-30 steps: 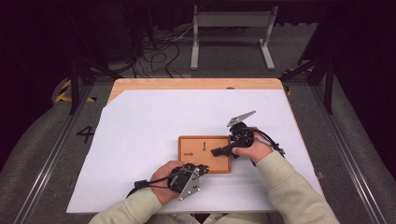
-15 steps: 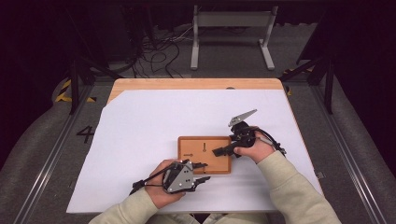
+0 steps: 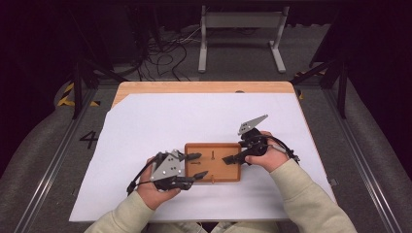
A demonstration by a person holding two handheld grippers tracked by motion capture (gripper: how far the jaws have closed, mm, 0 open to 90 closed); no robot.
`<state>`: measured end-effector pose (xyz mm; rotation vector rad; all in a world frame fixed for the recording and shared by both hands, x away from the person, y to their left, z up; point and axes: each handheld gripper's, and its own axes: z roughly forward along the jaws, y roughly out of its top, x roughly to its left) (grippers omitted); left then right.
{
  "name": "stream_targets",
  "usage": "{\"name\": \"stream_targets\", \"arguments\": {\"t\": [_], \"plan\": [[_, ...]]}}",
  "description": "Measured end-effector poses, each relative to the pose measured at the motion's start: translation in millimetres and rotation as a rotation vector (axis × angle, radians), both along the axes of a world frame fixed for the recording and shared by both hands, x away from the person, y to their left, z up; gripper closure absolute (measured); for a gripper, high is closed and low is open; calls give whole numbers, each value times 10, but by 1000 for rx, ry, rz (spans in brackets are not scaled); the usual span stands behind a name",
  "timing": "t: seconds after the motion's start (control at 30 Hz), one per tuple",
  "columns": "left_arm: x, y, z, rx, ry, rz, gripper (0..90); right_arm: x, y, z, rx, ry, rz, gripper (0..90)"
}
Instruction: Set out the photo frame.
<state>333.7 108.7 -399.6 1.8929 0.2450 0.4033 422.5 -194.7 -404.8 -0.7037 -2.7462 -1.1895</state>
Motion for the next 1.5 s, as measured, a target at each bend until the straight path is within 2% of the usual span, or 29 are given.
{"name": "stream_targets", "arguments": {"t": [0.07,0.17,0.23,0.27,0.3,0.43,0.47,0.53,0.67,0.7,0.73,0.9,1.23,1.5], "plan": [[46,106,42,-34,-7,46,434,-48,14,38,-20,-35,20,453],[94,214,68,-60,-6,89,428,-94,31,81,-46,-63,40,466],[130,284,78,-84,1,128,394,-127,40,107,-62,-88,59,477],[130,284,78,-84,1,128,389,-127,40,107,-62,-88,59,477],[158,332,81,-102,8,140,389,-165,48,131,-72,-107,77,492],[187,393,73,-110,12,167,389,-215,61,159,-85,-134,98,510],[220,438,56,-122,16,181,388,-262,74,180,-101,-163,123,534],[252,494,40,-121,21,197,384,-313,83,205,-108,-183,146,556],[331,618,-10,-139,53,241,381,-426,95,246,-132,-231,198,597],[331,618,-10,-139,53,241,380,-426,95,246,-132,-231,198,597],[357,656,-40,-143,72,255,381,-490,100,260,-146,-262,220,612],[387,667,-100,-125,89,260,380,-625,82,265,-144,-301,257,656],[458,695,-200,-98,132,277,376,-801,77,262,-169,-372,282,673],[491,684,-247,-81,151,277,372,-954,80,235,-187,-371,311,628]]}}
